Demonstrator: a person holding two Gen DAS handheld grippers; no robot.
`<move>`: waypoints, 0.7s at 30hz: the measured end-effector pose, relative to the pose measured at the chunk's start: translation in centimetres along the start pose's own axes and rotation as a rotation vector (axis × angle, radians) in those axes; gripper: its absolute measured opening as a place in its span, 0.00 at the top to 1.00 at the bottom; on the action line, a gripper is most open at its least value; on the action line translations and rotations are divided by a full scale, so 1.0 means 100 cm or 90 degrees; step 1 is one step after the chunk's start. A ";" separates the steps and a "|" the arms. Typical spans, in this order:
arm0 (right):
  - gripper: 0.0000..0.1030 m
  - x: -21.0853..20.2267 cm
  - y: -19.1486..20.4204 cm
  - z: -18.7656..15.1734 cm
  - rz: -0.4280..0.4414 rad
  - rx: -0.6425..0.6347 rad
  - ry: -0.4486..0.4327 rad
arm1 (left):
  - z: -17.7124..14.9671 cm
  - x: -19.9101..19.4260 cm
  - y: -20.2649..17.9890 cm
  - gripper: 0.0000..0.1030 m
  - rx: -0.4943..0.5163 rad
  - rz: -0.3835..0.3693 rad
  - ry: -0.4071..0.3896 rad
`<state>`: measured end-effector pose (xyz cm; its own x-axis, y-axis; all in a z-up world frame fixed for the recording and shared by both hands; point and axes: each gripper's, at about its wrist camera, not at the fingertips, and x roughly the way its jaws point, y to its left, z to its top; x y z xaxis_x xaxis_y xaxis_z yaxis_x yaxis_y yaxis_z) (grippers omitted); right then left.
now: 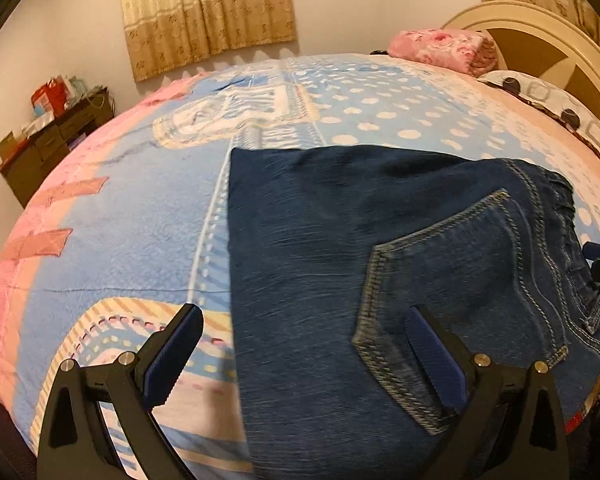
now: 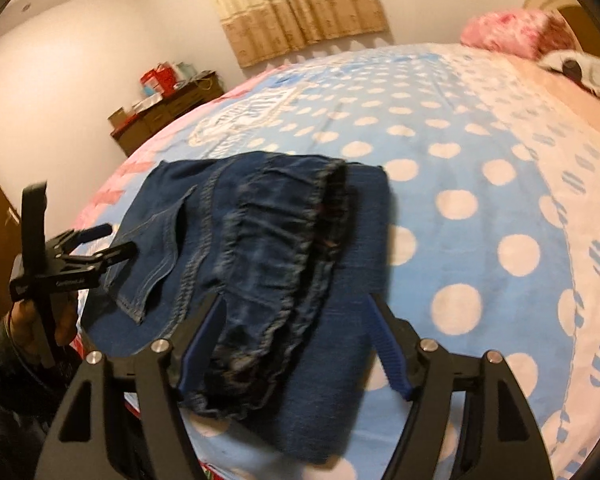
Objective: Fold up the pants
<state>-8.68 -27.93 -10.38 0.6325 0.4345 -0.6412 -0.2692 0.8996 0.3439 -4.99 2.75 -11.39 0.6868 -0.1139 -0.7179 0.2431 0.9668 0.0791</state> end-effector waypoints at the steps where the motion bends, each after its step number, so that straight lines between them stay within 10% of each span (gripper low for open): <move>1: 0.25 0.001 -0.002 0.001 0.001 0.005 -0.001 | 0.001 -0.001 0.002 0.01 -0.001 0.002 -0.001; 9: 0.13 -0.003 -0.032 0.004 0.025 0.100 -0.032 | 0.007 0.000 0.035 0.01 -0.040 0.042 -0.010; 21: 0.07 0.007 -0.039 0.008 0.152 0.142 -0.023 | 0.007 0.026 0.054 0.01 -0.135 -0.120 0.060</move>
<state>-6.59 -31.22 -11.61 0.5970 0.6264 -0.5012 -0.2498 0.7389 0.6259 -1.39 7.54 -12.34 0.5740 -0.2840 -0.7680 0.2045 0.9579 -0.2014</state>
